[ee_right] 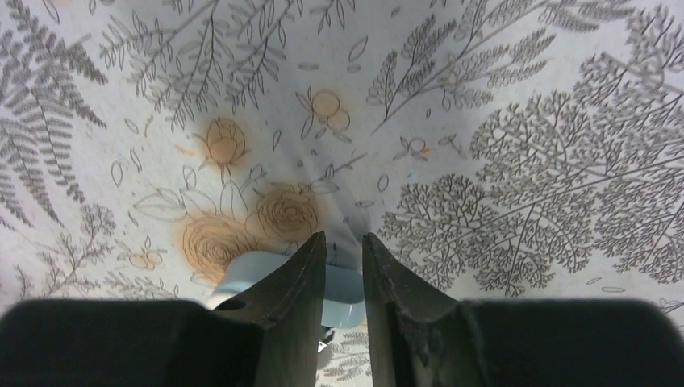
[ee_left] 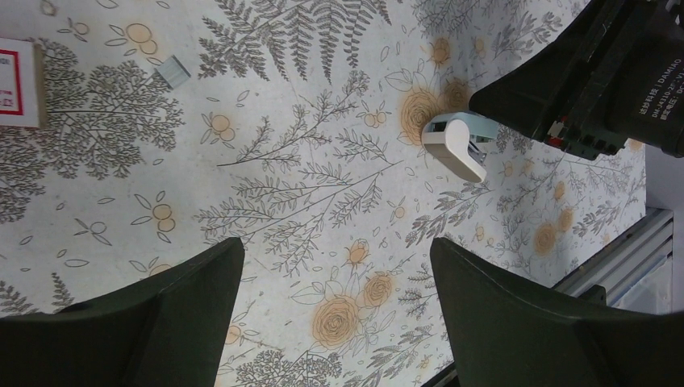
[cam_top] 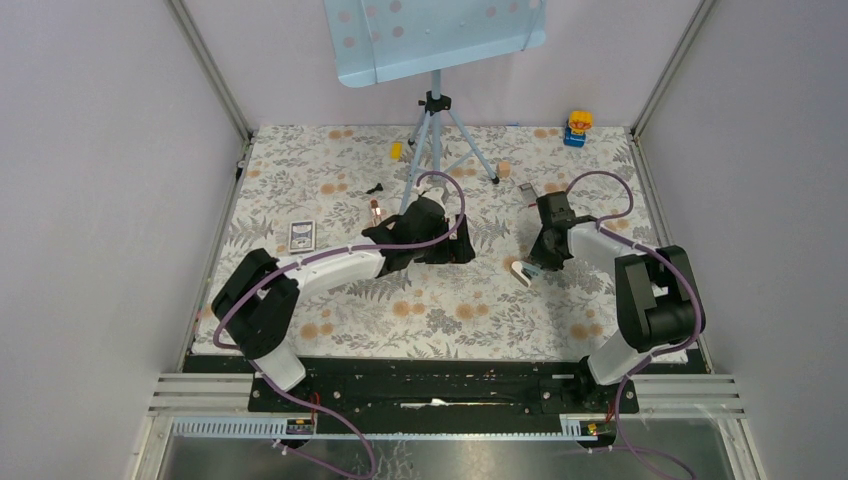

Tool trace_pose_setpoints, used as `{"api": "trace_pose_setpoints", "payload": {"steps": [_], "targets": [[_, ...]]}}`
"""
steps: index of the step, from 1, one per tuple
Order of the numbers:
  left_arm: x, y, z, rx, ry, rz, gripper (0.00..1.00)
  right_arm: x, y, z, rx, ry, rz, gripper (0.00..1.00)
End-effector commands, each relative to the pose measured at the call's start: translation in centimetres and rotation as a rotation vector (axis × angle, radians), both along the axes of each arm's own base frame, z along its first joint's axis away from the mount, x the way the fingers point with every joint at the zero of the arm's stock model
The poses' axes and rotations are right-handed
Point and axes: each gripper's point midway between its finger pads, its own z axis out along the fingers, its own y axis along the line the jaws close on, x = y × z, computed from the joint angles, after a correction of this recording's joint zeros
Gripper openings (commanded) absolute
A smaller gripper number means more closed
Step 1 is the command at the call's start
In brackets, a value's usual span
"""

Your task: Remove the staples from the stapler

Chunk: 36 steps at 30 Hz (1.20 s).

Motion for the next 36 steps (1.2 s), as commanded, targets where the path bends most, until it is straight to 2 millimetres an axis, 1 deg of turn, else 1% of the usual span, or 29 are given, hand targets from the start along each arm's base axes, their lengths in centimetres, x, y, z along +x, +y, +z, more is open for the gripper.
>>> {"api": "trace_pose_setpoints", "payload": {"steps": [1, 4, 6, 8, 11, 12, 13, 17, 21, 24, 27, 31, 36], "targets": [[0.2, -1.9, 1.9, -0.055, -0.037, -0.022, 0.89, -5.3, 0.4, -0.9, 0.056, 0.139, 0.029, 0.29], [-0.1, -2.6, 1.6, -0.053, -0.032, -0.036, 0.89, -6.3, 1.0, -0.3, 0.098, 0.130, 0.035, 0.27], [-0.2, -3.3, 1.4, -0.051, -0.031, -0.053, 0.89, -6.5, 1.6, -0.2, 0.136, 0.112, 0.035, 0.27], [-0.4, -4.3, 0.9, -0.044, -0.026, -0.085, 0.89, -6.3, 2.1, 0.0, 0.168, 0.086, 0.026, 0.27], [-0.4, -5.8, 0.5, -0.025, -0.045, -0.153, 0.86, -5.5, 1.7, 0.7, 0.160, 0.041, -0.015, 0.28], [-0.3, -6.1, 0.2, -0.014, -0.049, -0.178, 0.84, -5.2, 1.3, 1.2, 0.142, 0.013, -0.037, 0.28], [-0.2, -6.7, 0.4, -0.014, -0.057, -0.200, 0.83, -4.7, 1.0, 2.1, 0.132, -0.025, -0.050, 0.28], [-0.5, -8.1, -0.8, 0.036, -0.062, -0.289, 0.78, -3.7, -0.6, 5.0, 0.084, -0.120, -0.096, 0.29], [-1.1, -9.4, -1.9, 0.068, -0.058, -0.343, 0.77, -3.3, -2.3, 7.5, 0.084, -0.205, -0.151, 0.28], [-1.4, -10.2, -2.8, 0.086, -0.048, -0.357, 0.73, -3.4, -3.3, 8.6, 0.087, -0.242, -0.173, 0.28], [-1.6, -11.0, -3.6, 0.109, -0.039, -0.365, 0.71, -3.6, -3.8, 8.8, 0.085, -0.241, -0.175, 0.28], [-1.2, -11.4, -4.6, 0.132, -0.031, -0.339, 0.67, -3.9, -3.9, 8.6, 0.095, -0.235, -0.176, 0.28], [-0.5, -11.8, -4.7, 0.135, -0.037, -0.308, 0.60, -4.0, -3.7, 8.3, 0.105, -0.227, -0.167, 0.27]]}}
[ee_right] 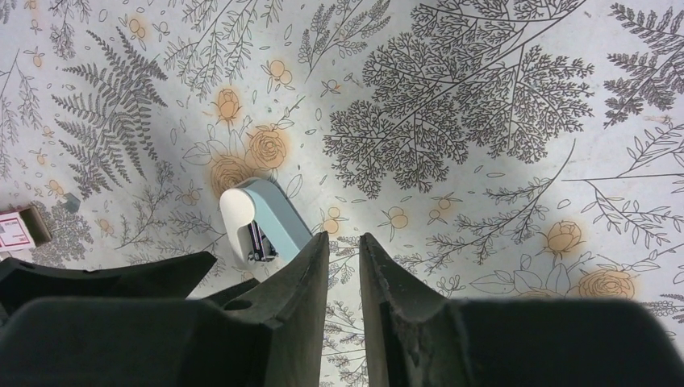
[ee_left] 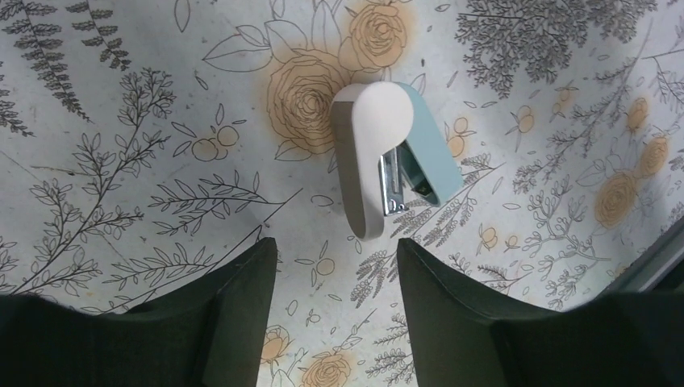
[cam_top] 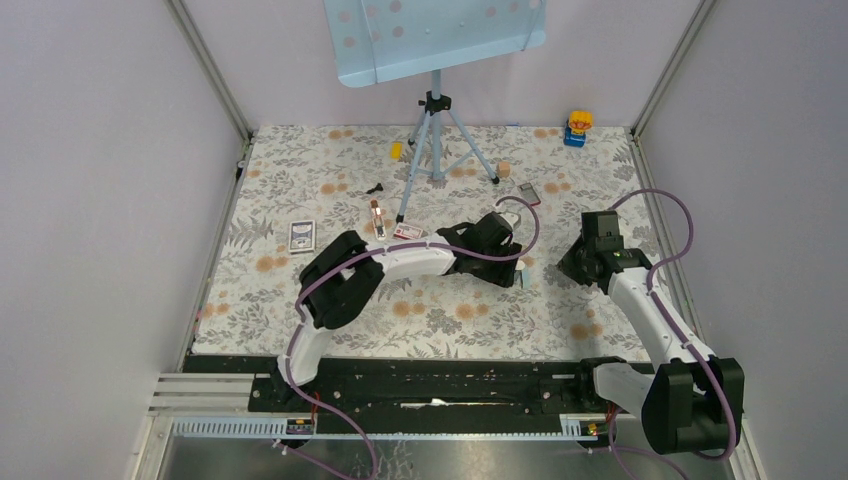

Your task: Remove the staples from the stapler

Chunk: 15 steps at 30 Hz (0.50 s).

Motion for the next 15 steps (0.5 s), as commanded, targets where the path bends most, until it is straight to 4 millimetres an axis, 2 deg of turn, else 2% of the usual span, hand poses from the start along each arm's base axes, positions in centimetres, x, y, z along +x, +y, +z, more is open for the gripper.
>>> {"api": "trace_pose_setpoints", "payload": {"steps": [1, 6, 15], "targets": [[1.8, -1.5, 1.9, -0.042, -0.051, 0.030, 0.58, 0.2, 0.0, 0.8, 0.007, -0.020, 0.012, 0.27], [1.8, -2.2, 1.9, -0.055, -0.038, 0.025, 0.51, 0.2, 0.1, 0.7, 0.012, -0.020, 0.016, 0.27], [1.9, -2.7, 1.7, -0.062, -0.031, 0.015, 0.48, 0.1, 0.2, 0.3, 0.013, -0.013, 0.029, 0.26]]}}
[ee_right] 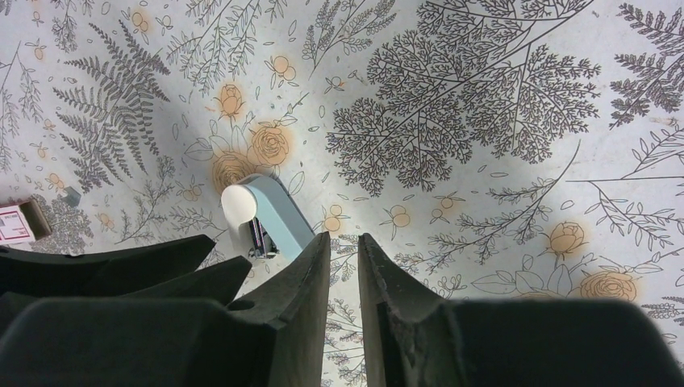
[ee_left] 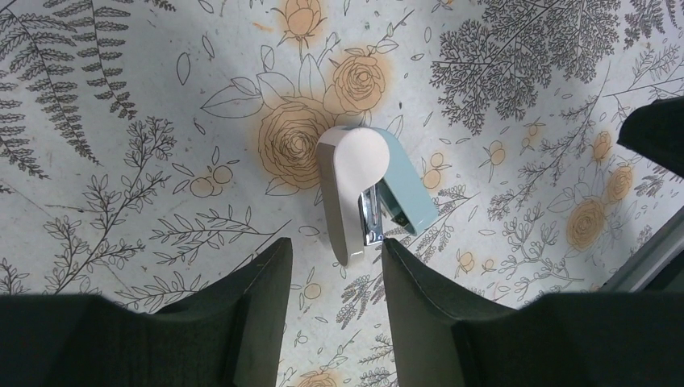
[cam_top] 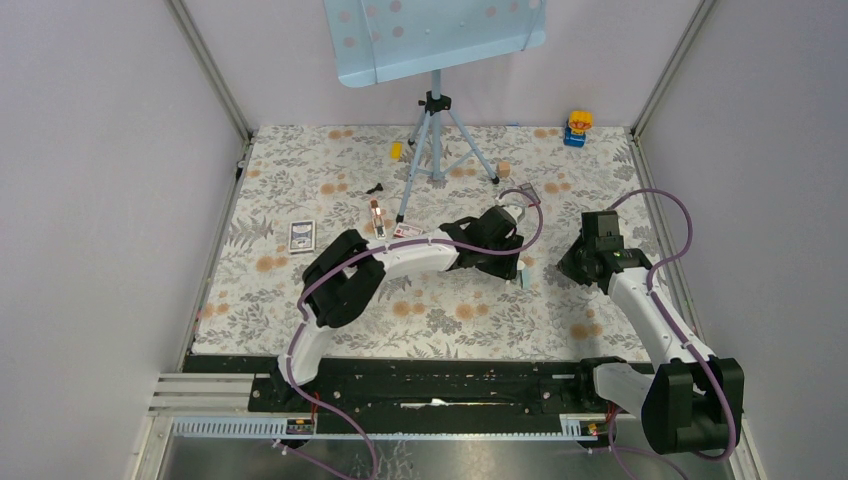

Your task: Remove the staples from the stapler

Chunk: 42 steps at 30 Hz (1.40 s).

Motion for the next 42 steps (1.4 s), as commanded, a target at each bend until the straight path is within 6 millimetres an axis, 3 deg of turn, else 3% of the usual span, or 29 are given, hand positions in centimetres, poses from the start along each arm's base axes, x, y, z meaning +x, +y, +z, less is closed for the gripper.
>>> {"api": "trace_pose_setpoints", "payload": {"steps": [1, 7, 16, 21, 25, 30, 34, 42], "targets": [[0.7, -1.5, 0.6, -0.040, -0.012, -0.005, 0.47, 0.2, 0.0, 0.3, 0.004, -0.013, 0.013, 0.26], [0.7, -1.9, 0.0, -0.041, 0.000, -0.014, 0.41, 0.2, -0.1, 0.3, -0.002, -0.014, 0.015, 0.26], [0.6, -1.9, 0.0, -0.040, -0.001, -0.019, 0.21, 0.2, 0.0, 0.3, 0.004, -0.014, 0.018, 0.25], [0.6, -1.8, 0.2, -0.050, -0.004, -0.015, 0.02, 0.2, 0.2, 0.5, 0.014, -0.026, 0.027, 0.26], [0.6, -1.6, 0.6, -0.058, -0.008, -0.003, 0.00, 0.6, 1.1, 0.9, 0.051, -0.060, 0.065, 0.30], [1.2, -0.6, 3.0, -0.116, -0.032, 0.036, 0.00, 1.3, 3.4, 3.1, 0.151, -0.183, 0.161, 0.48], [2.0, 1.4, 5.2, -0.183, -0.048, 0.097, 0.00, 1.9, 5.4, 5.0, 0.242, -0.291, 0.232, 0.60], [1.8, 6.7, 8.5, -0.294, -0.065, 0.188, 0.00, 2.3, 11.8, 7.1, 0.594, -0.381, 0.482, 0.69]]}}
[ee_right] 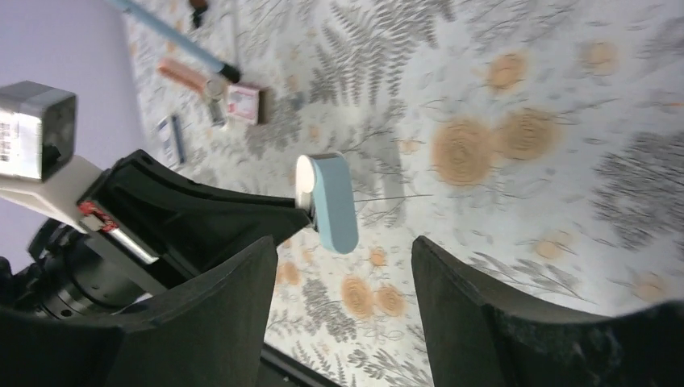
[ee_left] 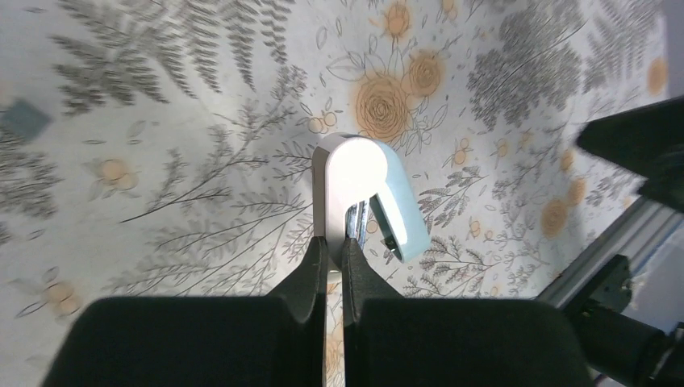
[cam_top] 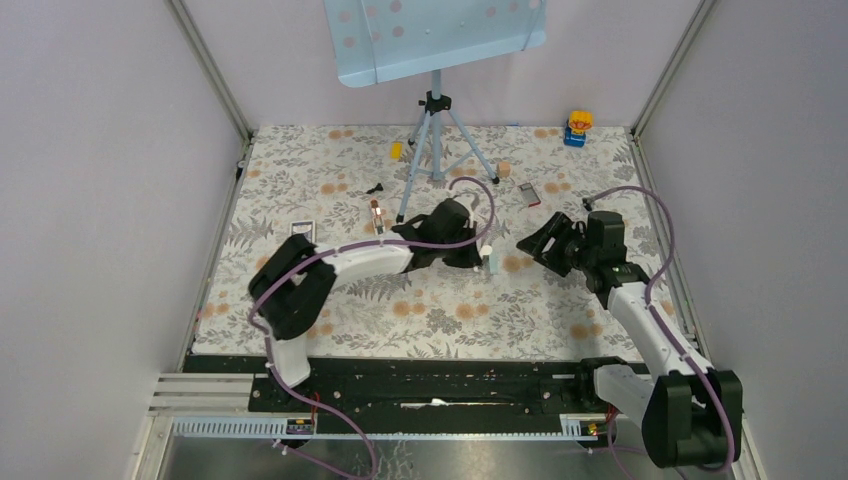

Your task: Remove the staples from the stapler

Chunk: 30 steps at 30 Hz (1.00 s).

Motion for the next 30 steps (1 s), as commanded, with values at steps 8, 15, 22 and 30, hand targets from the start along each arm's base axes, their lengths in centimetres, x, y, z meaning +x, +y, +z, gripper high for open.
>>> {"api": "trace_pose_setpoints", "payload": {"steps": [8, 15, 22, 30], "targets": [[0.7, 4.0, 7.9, -0.253, -0.111, 0.108, 0.00, 0.1, 10.5, 3.6, 0.286, -0.145, 0.438, 0.74], [0.7, 6.0, 9.3, -0.298, -0.123, 0.126, 0.00, 1.5, 12.4, 3.1, 0.298, -0.147, 0.449, 0.73], [0.2, 6.2, 9.8, -0.318, -0.124, 0.096, 0.00, 1.4, 15.1, 2.8, 0.332, -0.139, 0.560, 0.68], [-0.1, 6.6, 9.3, -0.301, -0.122, 0.096, 0.00, 2.0, 15.9, 2.8, 0.315, -0.163, 0.551, 0.50]]}}
